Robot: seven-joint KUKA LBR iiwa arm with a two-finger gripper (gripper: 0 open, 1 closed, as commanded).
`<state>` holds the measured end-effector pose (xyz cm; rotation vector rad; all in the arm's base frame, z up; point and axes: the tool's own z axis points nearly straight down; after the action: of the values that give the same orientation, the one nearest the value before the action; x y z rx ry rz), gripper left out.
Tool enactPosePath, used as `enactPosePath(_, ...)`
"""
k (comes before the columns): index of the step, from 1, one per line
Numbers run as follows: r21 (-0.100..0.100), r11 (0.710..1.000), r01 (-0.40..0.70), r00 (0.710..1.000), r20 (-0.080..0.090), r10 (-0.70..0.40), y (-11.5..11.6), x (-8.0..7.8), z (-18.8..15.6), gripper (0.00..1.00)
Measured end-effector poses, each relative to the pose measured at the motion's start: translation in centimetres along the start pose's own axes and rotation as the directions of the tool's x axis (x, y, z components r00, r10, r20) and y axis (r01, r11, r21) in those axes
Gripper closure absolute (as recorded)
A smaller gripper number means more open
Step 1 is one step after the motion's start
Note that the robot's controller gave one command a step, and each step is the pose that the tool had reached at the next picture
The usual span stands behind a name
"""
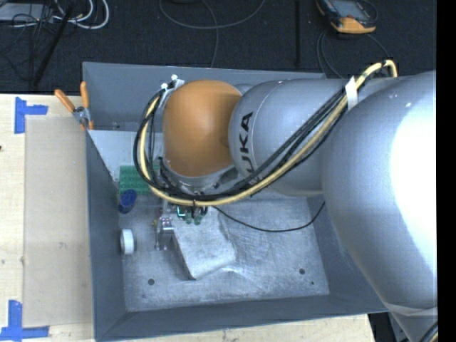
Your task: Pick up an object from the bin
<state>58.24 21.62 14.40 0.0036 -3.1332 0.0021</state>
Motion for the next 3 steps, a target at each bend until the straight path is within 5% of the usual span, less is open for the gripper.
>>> enactPosePath(1, -0.002, 0.976, 0.219, 0.976, 0.010, -0.219, -6.4, -0.6, 7.2, 0.00)
enactPosePath(2, -0.002, 0.976, 0.216, 0.976, 0.022, -0.216, -6.4, -1.0, 6.7, 1.00)
enactPosePath(3, 0.003, 0.923, 0.385, 0.923, 0.016, -0.385, -5.1, -1.0, -5.1, 1.00)
